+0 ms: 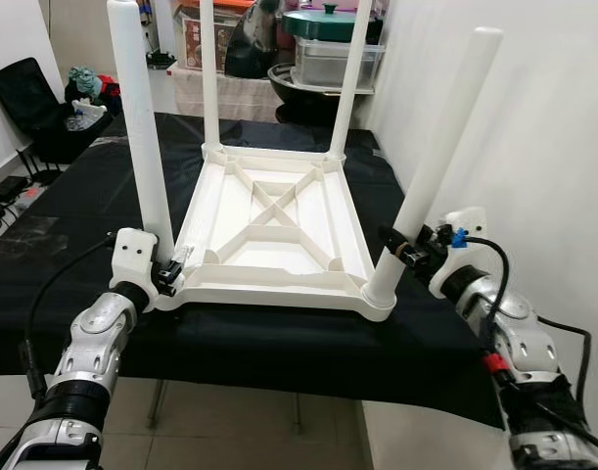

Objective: Building children table

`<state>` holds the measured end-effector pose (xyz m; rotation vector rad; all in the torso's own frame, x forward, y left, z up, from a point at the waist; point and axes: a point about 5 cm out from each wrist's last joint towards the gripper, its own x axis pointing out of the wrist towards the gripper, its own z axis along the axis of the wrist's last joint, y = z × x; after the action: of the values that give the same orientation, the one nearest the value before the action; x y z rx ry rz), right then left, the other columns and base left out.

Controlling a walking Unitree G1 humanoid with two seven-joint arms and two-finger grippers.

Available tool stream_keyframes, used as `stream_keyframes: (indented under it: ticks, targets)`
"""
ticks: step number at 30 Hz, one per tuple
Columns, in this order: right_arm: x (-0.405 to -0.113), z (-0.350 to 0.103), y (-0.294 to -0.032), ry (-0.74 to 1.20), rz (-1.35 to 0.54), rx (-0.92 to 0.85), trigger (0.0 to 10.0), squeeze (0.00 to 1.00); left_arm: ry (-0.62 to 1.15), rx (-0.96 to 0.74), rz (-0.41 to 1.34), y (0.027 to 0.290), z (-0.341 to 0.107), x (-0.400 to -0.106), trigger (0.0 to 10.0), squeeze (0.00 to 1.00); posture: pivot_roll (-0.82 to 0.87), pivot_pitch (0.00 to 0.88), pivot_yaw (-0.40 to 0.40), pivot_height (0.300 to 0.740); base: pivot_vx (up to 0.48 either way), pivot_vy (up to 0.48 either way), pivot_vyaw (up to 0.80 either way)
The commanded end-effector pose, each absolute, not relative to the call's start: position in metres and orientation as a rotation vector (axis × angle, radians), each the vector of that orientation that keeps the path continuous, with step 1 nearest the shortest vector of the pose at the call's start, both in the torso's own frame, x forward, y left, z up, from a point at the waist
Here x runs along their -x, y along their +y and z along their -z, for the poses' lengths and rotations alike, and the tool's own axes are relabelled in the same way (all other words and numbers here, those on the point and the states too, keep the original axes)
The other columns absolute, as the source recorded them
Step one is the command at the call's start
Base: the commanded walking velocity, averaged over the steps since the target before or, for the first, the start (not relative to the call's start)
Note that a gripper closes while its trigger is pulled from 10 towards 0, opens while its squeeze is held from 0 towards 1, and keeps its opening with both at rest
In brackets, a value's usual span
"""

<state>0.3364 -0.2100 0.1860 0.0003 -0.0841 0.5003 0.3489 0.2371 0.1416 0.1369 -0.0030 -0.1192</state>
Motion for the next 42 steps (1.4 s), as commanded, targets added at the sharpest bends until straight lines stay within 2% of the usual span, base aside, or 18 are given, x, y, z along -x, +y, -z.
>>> stream_keyframes:
  ticks: [1,6,7,8,9,13,15,19,22,23,24,25,26,27,32,33,34,42]
  targets:
    - [-0.331,-0.178,-0.198,-0.050,-0.611,0.002,0.0,0.00,0.025,-0.164,0.107,0.240,-0.136,-0.347,10.0,0.00,0.07,0.000,-0.110,0.740,0.000,0.000,0.00]
    - [-0.343,-0.169,-0.208,-0.005,-0.435,0.043,0.0,0.00,0.024,-0.168,0.114,0.239,-0.138,-0.349,10.0,0.00,0.06,0.000,-0.107,0.740,0.000,0.000,0.00]
    - [-0.352,-0.165,-0.219,0.045,-0.205,0.053,0.0,0.00,0.022,-0.167,0.115,0.238,-0.138,-0.350,10.0,0.00,0.06,0.000,-0.110,0.740,0.000,0.000,0.00]
    - [-0.352,-0.165,-0.219,0.045,-0.205,0.053,0.0,0.00,0.022,-0.167,0.115,0.238,-0.138,-0.350,10.0,0.00,0.06,0.000,-0.110,0.740,0.000,0.000,0.00]
    - [-0.354,-0.158,-0.232,0.097,0.143,-0.017,0.0,0.00,0.023,-0.166,0.115,0.237,-0.137,-0.349,10.0,0.00,0.06,0.000,-0.108,0.740,0.000,0.000,0.00]
    - [-0.340,-0.139,-0.231,0.204,0.555,-0.140,0.0,0.00,0.026,-0.165,0.114,0.236,-0.135,-0.348,10.0,0.00,0.07,0.000,-0.115,0.740,0.000,0.000,0.00]
    - [-0.340,-0.139,-0.231,0.204,0.555,-0.140,0.0,0.00,0.026,-0.165,0.114,0.236,-0.135,-0.348,10.0,0.00,0.07,0.000,-0.115,0.740,0.000,0.000,0.00]
    - [-0.319,-0.135,-0.178,0.257,0.666,-0.241,0.0,0.00,0.030,-0.170,0.103,0.239,-0.135,-0.347,10.0,0.00,0.08,0.000,-0.117,0.740,0.000,0.000,0.00]
    - [-0.316,-0.137,-0.163,0.256,0.652,-0.257,0.0,0.00,0.031,-0.171,0.099,0.239,-0.135,-0.347,10.0,0.00,0.07,0.000,-0.113,0.740,0.000,0.000,0.00]
    - [-0.316,-0.141,-0.159,0.237,0.638,-0.250,4.2,0.00,0.032,-0.171,0.098,0.239,-0.135,-0.348,10.0,0.00,0.07,0.000,-0.113,0.740,0.000,0.000,0.00]
    - [-0.316,-0.141,-0.159,0.237,0.638,-0.250,4.2,0.00,0.032,-0.171,0.098,0.239,-0.135,-0.348,10.0,0.00,0.07,0.000,-0.113,0.740,0.000,0.000,0.00]
    - [-0.321,-0.146,-0.159,0.209,0.595,-0.235,10.0,0.00,0.033,-0.170,0.098,0.238,-0.135,-0.348,10.0,0.00,0.07,0.000,-0.110,0.740,0.000,0.000,0.00]
    - [-0.325,-0.151,-0.161,0.164,0.541,-0.246,10.0,0.00,0.033,-0.169,0.100,0.238,-0.134,-0.348,10.0,0.00,0.06,0.000,-0.107,0.740,0.000,0.000,0.00]
    - [-0.330,-0.158,-0.162,0.120,0.468,-0.240,10.0,1.00,0.035,-0.169,0.102,0.237,-0.134,-0.348,10.0,0.00,0.06,0.000,-0.105,0.740,0.000,0.000,0.00]
    - [-0.335,-0.170,-0.174,0.048,0.401,-0.223,10.0,1.00,0.036,-0.168,0.106,0.236,-0.134,-0.349,10.0,0.00,0.05,0.000,-0.107,0.740,0.000,0.000,0.00]
    - [-0.338,-0.177,-0.181,0.015,0.347,-0.192,10.0,0.64,0.036,-0.168,0.106,0.236,-0.134,-0.349,10.0,0.00,0.05,0.000,-0.107,0.740,0.000,0.000,0.00]
    - [-0.343,-0.188,-0.189,-0.058,0.253,-0.142,10.0,0.00,0.035,-0.168,0.105,0.236,-0.135,-0.350,10.0,0.00,0.05,0.000,-0.108,0.740,0.000,0.000,0.00]
    - [-0.349,-0.200,-0.221,-0.171,-0.141,0.075,10.0,0.00,0.033,-0.170,0.107,0.237,-0.135,-0.349,10.0,0.00,0.06,0.000,-0.110,0.740,0.000,0.000,0.00]
